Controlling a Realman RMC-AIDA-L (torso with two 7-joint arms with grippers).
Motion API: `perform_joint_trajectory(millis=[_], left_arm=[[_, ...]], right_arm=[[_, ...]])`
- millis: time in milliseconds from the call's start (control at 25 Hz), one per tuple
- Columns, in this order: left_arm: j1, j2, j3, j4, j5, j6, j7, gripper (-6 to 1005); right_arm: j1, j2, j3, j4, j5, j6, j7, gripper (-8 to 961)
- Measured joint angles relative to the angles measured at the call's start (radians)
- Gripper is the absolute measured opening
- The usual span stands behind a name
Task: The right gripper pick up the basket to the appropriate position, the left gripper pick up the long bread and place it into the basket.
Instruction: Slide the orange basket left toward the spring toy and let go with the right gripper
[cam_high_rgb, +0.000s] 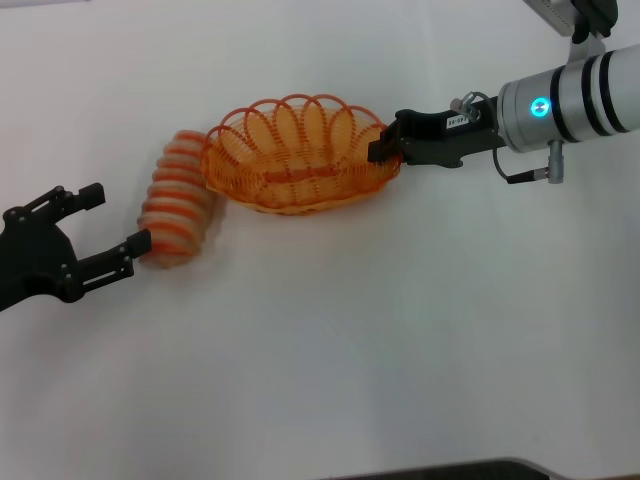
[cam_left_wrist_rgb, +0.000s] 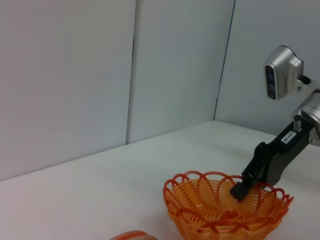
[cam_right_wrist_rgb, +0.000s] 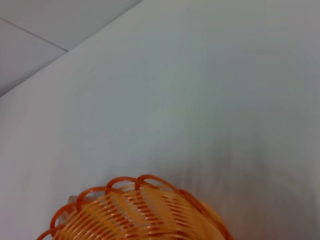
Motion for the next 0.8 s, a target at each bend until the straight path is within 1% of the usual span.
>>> perform_joint_trajectory(millis=[480,800], left_arm=[[0.0,0.001,-0.001,0.001,0.0,-0.001,0.004,845],[0.0,0.002,-0.004,0.003,0.0,-0.002,0.015,845]], right_arm=[[-0.003,-0.003,0.002,0.018,0.032,-0.005,0.007,116],[-0.007,-0.006,0.0,0.029,0.088,-0.011,0.016,118]])
